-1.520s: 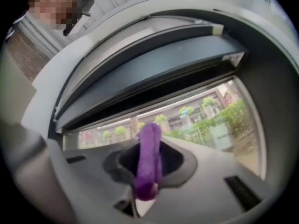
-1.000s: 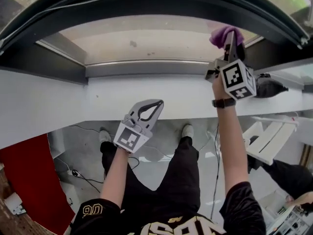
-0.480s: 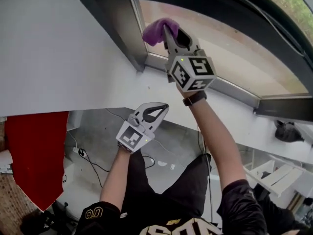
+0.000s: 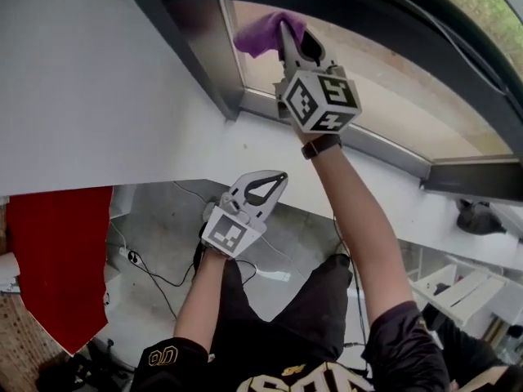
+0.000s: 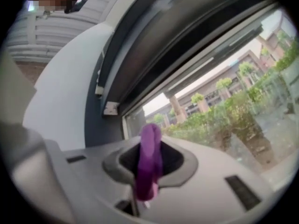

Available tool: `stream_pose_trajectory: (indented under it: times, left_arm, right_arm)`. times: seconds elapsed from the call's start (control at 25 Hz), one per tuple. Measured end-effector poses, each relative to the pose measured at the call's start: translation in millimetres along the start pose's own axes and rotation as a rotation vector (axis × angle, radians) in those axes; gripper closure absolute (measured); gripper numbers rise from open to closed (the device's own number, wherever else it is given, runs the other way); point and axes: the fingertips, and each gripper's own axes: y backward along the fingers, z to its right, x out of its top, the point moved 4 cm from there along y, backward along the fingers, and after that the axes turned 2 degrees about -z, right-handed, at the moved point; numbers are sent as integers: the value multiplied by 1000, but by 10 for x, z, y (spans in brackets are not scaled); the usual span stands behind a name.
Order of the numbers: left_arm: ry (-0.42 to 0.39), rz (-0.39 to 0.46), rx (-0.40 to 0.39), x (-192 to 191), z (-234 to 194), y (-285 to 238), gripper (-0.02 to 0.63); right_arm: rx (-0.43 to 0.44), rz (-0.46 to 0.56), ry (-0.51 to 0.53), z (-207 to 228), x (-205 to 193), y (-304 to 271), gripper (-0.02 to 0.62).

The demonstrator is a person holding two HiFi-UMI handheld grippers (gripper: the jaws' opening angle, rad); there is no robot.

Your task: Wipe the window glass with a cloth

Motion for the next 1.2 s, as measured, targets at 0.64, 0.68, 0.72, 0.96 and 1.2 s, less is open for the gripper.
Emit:
stream_pose_trajectory:
  times: [0.64, 0.68, 0.72, 0.96, 1.2]
  left_arm:
    - [57, 45, -406, -24, 1918, -1981, 597]
    - [59, 43, -424, -10, 1999, -2038, 597]
    - [59, 40, -445, 7, 2078, -2088, 597]
    - [40, 53, -461, 138, 2106, -2026, 597]
    - [72, 53, -338, 196, 1321, -1364, 597]
  right_arm:
    - [-544, 68, 70, 3189, 973, 3439, 522]
    - [-594, 81, 56, 3372, 1033, 3651, 523]
    - [-641, 92, 47, 3531, 1097, 3848, 523]
    - [-770, 150, 33, 3839, 1331, 4354, 523]
    - [-546, 60, 62, 3035, 920, 3588, 523]
